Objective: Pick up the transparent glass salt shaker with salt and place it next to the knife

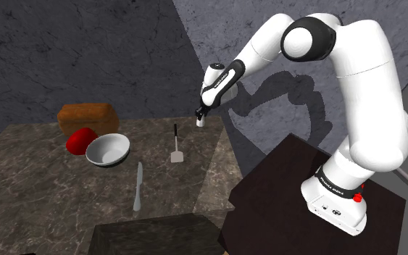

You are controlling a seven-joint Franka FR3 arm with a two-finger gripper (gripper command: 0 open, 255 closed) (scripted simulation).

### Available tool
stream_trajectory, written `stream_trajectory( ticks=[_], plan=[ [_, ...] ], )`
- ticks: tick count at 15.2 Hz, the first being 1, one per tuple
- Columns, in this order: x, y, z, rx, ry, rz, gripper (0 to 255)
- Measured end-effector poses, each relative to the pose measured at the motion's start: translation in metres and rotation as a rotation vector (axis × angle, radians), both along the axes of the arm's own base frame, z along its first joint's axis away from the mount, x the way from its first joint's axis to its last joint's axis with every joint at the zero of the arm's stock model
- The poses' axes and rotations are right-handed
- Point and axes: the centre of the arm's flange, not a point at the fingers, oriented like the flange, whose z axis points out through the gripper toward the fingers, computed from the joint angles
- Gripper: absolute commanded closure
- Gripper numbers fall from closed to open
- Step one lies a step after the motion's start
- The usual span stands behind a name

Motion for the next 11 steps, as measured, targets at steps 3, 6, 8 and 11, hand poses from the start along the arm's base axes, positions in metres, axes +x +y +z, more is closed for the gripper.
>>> stream_trajectory(
  ticks=[3,6,8,11],
  plan=[
    [0.000,0.000,0.000,0.000,0.000,0.000,255],
    [0.000,0.000,0.006,0.000,0.001,0.000,255],
    [-0.001,0.000,0.015,0.000,0.000,0.000,255],
    [0.000,0.000,0.032,0.000,0.000,0.000,255]
  ],
)
